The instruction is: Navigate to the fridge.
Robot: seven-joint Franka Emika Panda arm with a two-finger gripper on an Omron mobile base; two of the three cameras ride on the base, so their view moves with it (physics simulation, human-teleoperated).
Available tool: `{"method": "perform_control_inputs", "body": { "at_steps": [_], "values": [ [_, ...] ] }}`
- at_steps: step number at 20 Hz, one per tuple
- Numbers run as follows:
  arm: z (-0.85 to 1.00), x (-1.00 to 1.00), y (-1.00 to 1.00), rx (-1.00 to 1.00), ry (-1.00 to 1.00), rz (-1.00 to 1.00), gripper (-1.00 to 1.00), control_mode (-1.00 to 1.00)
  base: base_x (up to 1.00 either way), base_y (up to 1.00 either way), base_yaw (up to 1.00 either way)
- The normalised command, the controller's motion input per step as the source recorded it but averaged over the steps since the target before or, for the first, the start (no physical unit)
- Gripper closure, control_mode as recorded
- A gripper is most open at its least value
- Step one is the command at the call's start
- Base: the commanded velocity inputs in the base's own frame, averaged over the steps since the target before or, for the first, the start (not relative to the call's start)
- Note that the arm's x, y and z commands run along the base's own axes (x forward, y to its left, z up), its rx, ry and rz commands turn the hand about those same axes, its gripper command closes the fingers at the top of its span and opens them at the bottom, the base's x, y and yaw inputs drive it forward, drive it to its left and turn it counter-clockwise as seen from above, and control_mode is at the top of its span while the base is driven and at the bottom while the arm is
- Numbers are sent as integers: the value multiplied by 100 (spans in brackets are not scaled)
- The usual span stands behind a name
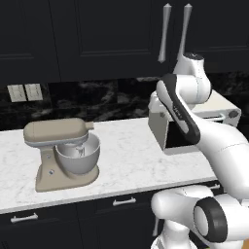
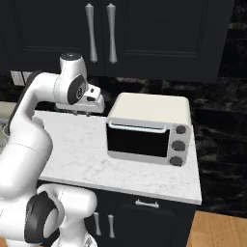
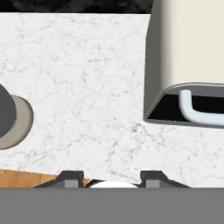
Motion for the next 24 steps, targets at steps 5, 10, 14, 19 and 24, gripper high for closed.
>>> {"method": "perform_control_inputs", "body": {
  "at_steps": [5, 10, 14, 19, 24],
  "values": [
    [0, -52, 3, 0, 0, 1, -100, -100, 0, 0, 0],
    [0, -99, 0, 0, 0, 0, -100, -100, 0, 0, 0],
    [0, -80, 0, 0, -1, 0, -100, -100, 0, 0, 0],
    [0, -51, 5, 0, -24, 0, -100, -100, 0, 0, 0],
    [0, -15, 6, 1, -15, 0, -100, 100, -31, 27, 1]
  ]
}}
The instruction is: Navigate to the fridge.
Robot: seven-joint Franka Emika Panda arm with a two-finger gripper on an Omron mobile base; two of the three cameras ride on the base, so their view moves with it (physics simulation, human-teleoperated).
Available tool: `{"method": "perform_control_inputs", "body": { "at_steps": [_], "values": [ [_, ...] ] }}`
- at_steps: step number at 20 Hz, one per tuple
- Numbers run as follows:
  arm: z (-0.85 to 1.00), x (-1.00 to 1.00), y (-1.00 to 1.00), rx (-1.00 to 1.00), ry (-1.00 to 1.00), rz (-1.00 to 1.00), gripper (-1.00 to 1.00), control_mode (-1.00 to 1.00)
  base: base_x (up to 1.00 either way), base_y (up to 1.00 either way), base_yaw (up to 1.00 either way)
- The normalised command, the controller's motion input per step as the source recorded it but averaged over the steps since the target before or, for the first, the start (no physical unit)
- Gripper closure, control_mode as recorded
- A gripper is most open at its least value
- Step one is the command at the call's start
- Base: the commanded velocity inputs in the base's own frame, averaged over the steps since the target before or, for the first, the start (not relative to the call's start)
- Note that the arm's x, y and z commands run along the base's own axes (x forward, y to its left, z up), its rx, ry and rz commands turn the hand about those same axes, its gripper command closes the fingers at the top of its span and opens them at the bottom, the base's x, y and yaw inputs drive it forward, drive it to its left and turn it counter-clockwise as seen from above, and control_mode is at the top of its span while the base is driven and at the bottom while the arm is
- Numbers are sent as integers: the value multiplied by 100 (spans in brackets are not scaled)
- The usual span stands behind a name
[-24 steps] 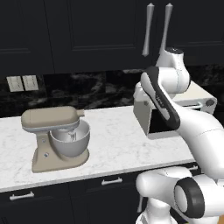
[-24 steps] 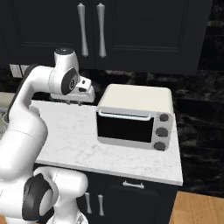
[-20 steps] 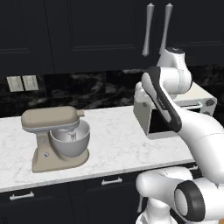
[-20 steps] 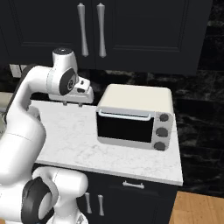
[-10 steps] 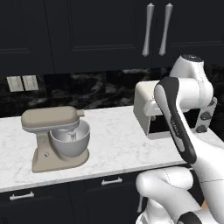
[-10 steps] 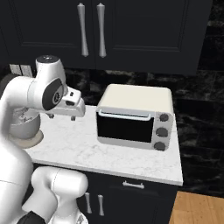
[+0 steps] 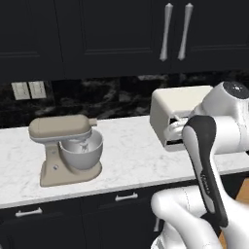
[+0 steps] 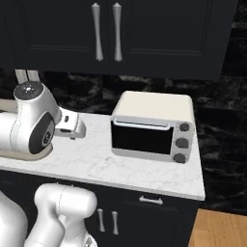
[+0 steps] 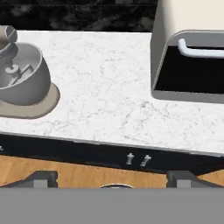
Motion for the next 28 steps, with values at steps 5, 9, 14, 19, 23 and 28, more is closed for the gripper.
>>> {"method": "perform_control_inputs", "body": {
  "at_steps": [5, 9, 14, 19, 23, 28],
  "values": [
    [0, 0, 0, 0, 0, 0, -100, 100, -35, 90, 2],
    [0, 0, 0, 0, 0, 0, -100, 100, -12, 100, 1],
    [0, 0, 0, 0, 0, 0, -100, 100, -35, 100, 8],
    [0, 0, 0, 0, 0, 0, -100, 100, -61, 100, 19],
    [0, 0, 0, 0, 0, 0, -100, 100, -59, 100, 20],
    [0, 0, 0, 0, 0, 0, -100, 100, -15, 100, 12]
  ]
}}
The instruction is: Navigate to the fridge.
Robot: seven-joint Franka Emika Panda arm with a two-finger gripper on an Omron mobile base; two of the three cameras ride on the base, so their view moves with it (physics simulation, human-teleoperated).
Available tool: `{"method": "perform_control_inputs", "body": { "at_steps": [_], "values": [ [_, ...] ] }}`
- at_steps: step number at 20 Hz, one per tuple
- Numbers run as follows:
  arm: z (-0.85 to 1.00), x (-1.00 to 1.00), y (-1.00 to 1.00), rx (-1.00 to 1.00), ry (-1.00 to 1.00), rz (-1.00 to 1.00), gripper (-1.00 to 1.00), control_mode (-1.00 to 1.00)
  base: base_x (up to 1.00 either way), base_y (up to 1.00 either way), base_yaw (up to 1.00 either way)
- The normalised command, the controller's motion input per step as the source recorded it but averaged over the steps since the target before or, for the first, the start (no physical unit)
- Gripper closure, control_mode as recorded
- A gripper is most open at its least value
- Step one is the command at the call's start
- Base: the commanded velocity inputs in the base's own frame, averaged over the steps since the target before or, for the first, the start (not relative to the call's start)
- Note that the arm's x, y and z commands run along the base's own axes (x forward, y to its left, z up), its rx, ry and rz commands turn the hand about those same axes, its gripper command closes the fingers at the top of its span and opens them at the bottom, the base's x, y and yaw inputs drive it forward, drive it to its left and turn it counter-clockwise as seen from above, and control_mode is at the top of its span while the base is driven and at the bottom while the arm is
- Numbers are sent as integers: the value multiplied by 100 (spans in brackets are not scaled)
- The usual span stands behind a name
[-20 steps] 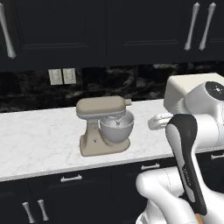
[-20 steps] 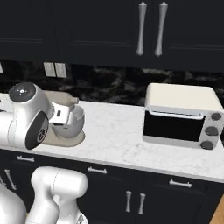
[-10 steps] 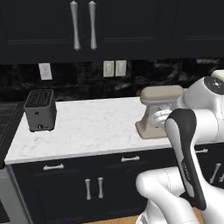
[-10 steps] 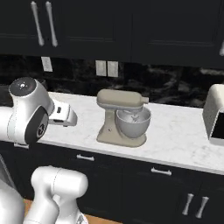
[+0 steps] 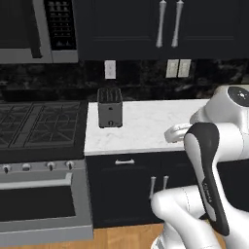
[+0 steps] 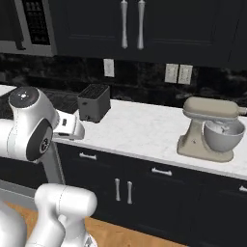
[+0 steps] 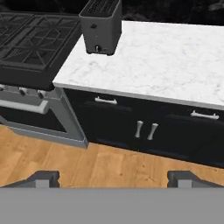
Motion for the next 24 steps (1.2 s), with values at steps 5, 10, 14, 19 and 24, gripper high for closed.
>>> {"method": "perform_control_inputs", "body": {
  "at_steps": [5, 10, 14, 19, 24],
  "values": [
    [0, 0, 0, 0, 0, 0, -100, 100, -3, 100, 7],
    [0, 0, 0, 0, 0, 0, -100, 100, -7, 100, 55],
    [0, 0, 0, 0, 0, 0, -100, 100, 0, 87, 80],
    [0, 0, 0, 0, 0, 0, -100, 100, 0, 70, 85],
    [0, 0, 0, 0, 0, 0, -100, 100, 0, 50, 89]
  ]
}}
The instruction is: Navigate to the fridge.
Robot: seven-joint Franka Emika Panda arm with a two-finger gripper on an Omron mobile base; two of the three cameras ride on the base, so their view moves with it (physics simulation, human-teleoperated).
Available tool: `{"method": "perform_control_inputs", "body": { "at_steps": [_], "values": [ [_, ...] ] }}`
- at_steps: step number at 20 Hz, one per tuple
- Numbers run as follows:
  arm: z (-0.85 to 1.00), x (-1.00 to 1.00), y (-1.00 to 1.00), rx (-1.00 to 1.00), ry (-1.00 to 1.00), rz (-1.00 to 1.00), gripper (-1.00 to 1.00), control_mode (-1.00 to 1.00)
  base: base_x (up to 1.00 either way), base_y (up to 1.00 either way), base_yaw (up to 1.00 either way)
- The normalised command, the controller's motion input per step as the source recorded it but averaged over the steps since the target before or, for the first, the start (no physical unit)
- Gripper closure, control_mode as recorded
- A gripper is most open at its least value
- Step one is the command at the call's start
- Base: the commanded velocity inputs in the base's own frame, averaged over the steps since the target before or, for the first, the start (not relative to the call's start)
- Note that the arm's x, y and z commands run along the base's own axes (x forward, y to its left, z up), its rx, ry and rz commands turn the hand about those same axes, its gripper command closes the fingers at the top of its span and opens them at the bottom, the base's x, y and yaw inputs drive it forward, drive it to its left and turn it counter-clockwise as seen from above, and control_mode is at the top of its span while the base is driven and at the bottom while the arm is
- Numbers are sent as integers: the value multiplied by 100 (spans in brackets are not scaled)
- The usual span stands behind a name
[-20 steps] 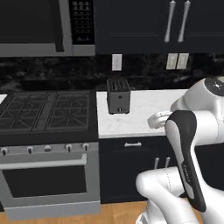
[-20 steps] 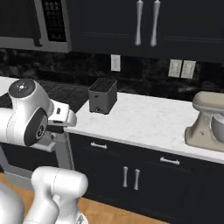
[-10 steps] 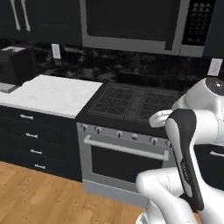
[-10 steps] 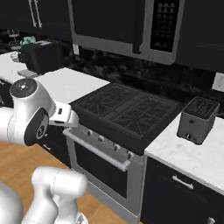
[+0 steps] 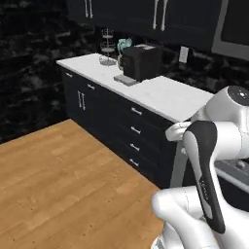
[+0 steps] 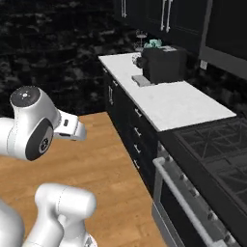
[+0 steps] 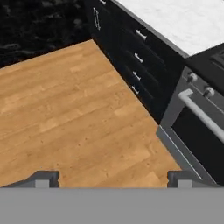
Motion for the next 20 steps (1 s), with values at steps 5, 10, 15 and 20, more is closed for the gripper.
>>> {"method": "perform_control_inputs", "body": {
  "at_steps": [5, 10, 15, 20],
  "values": [
    [0, 0, 0, 0, 0, 0, -100, 100, 1, 30, 92],
    [0, 0, 0, 0, 0, 0, -100, 100, 5, 6, 98],
    [0, 0, 0, 0, 0, 0, -100, 100, 89, -16, 80],
    [0, 0, 0, 0, 0, 0, -100, 100, 100, -35, 63]
  ]
}}
